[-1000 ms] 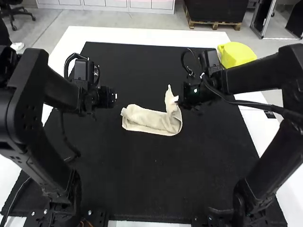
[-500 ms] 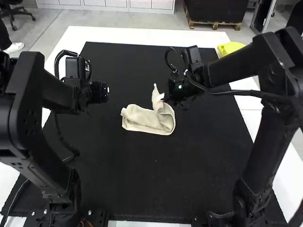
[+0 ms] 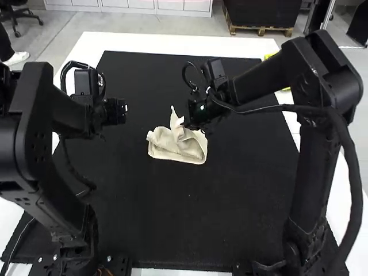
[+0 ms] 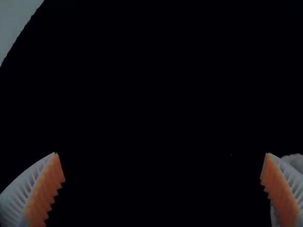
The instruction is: Fold the towel.
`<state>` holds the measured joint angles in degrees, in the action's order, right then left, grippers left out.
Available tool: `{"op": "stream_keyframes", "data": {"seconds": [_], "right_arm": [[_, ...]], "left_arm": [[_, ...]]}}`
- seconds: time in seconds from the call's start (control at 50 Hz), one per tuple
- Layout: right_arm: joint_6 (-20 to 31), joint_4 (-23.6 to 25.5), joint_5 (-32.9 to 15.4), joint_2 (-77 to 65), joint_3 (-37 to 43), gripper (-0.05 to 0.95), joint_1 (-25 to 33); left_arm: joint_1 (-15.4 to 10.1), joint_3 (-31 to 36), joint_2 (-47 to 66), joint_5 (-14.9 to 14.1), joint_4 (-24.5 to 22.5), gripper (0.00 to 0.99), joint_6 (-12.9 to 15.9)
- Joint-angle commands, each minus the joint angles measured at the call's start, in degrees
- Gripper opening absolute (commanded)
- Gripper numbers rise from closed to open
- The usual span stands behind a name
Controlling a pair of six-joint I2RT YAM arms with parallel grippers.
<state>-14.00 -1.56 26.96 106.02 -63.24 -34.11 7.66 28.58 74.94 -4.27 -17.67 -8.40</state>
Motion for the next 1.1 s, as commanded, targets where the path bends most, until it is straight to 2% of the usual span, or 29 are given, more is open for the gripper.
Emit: {"op": "stream_keyframes", "data": {"seconds": [0.0,0.46,0.6,0.74,0.82,0.88,0.98,1.08], "right_arm": [[-0.5,-1.0,-0.2,0.9,-2.6,-0.02,-1.7],[-0.5,-1.5,-0.2,6.6,-7.9,-0.02,-3.7],[-1.4,-2.7,0.1,8.1,-9.1,-0.01,-3.9],[-3.8,-3.7,0.5,9.9,-11.4,0.13,-4.6],[-3.8,-3.1,0.8,10.6,-12.8,0.31,-5.5],[-3.8,-2.9,1.6,10.6,-13.5,0.4,-6.1],[-4.1,-2.7,2.1,10.5,-15.2,0.44,-6.4],[-4.3,-2.1,2.7,10.0,-17.0,0.45,-6.1]], "left_arm": [[0.7,-1.0,-1.4,-0.2,-0.5,0.97,0.8],[0.8,-2.4,-1.6,-0.3,-1.4,0.97,2.1],[1.5,-2.5,-1.7,-0.3,-1.7,0.97,2.3],[2.2,-2.5,-1.6,-0.4,-1.8,0.97,2.6],[2.5,-2.5,-1.7,-0.5,-1.8,0.97,3.1],[2.7,-2.5,-1.8,-0.6,-1.6,0.97,3.5],[3.0,-2.6,-2.3,-0.5,-1.4,0.97,3.6],[3.0,-2.7,-3.0,-0.5,-1.7,0.97,3.5]]}}
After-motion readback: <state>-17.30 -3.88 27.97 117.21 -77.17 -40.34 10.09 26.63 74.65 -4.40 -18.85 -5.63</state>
